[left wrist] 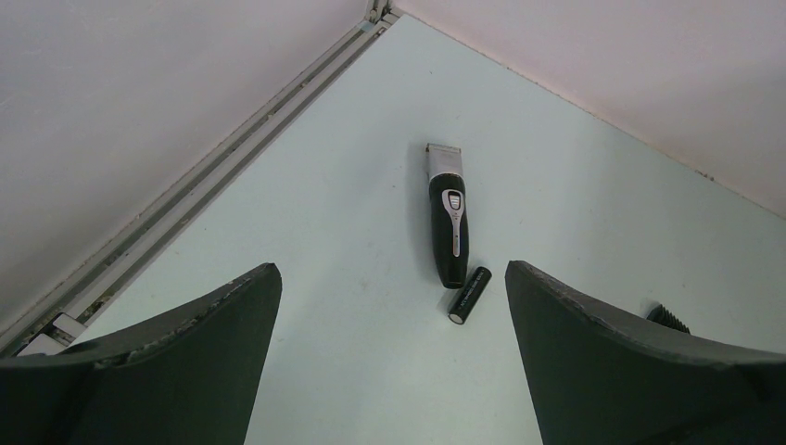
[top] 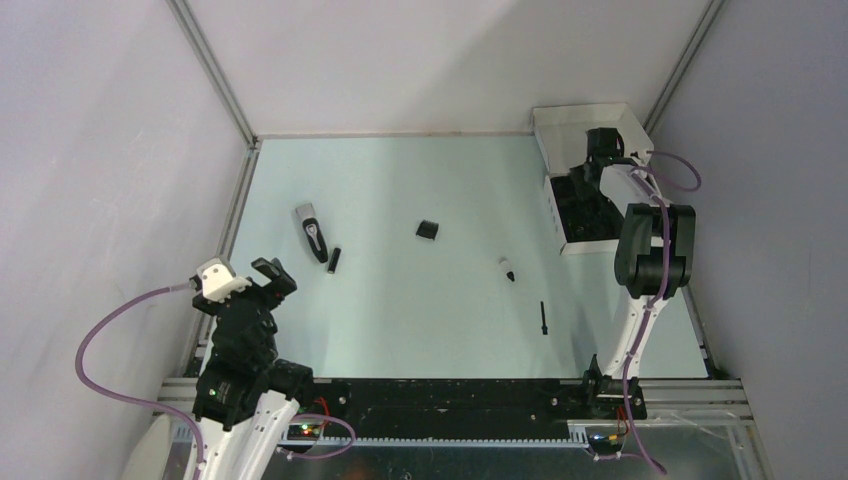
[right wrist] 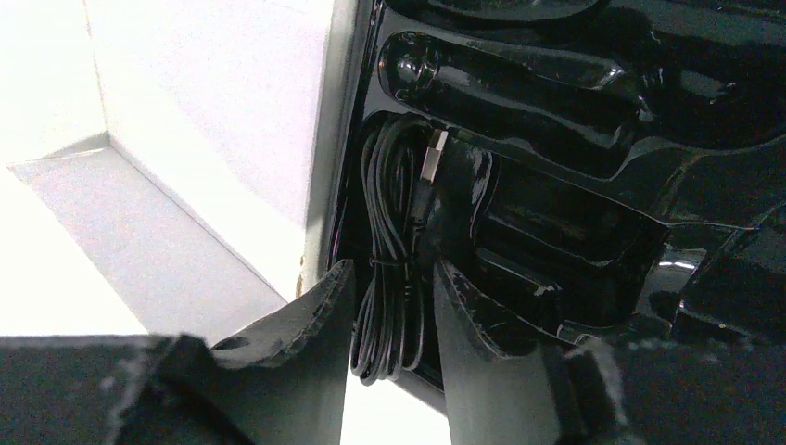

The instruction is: Sort the hair-cutting tools

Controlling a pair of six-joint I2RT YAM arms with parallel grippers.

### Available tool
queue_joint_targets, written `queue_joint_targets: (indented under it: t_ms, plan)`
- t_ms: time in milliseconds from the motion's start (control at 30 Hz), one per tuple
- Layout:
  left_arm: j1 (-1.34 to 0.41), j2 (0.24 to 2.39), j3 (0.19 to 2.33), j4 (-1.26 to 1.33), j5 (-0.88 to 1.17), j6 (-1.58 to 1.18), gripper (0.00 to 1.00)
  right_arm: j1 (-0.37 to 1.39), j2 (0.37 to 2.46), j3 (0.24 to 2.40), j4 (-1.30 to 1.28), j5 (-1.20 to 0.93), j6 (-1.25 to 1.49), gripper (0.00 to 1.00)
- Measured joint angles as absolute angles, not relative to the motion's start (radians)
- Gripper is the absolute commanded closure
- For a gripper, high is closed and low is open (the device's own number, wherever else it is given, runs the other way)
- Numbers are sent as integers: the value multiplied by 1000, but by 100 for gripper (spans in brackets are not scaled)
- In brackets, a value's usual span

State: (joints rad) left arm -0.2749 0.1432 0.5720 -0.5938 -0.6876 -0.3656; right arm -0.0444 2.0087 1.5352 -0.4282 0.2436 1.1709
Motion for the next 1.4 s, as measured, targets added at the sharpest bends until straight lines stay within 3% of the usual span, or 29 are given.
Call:
queue_joint_targets:
  t_ms: [600, 1400]
  plan:
    - [-275, 143, 572, -594, -685, -366, 2, -18, 1924, 1535, -417, 266, 1008, 71]
    - [-275, 144, 572, -593, -684, -366, 2, -66, 2005, 1518, -368, 114, 949, 74]
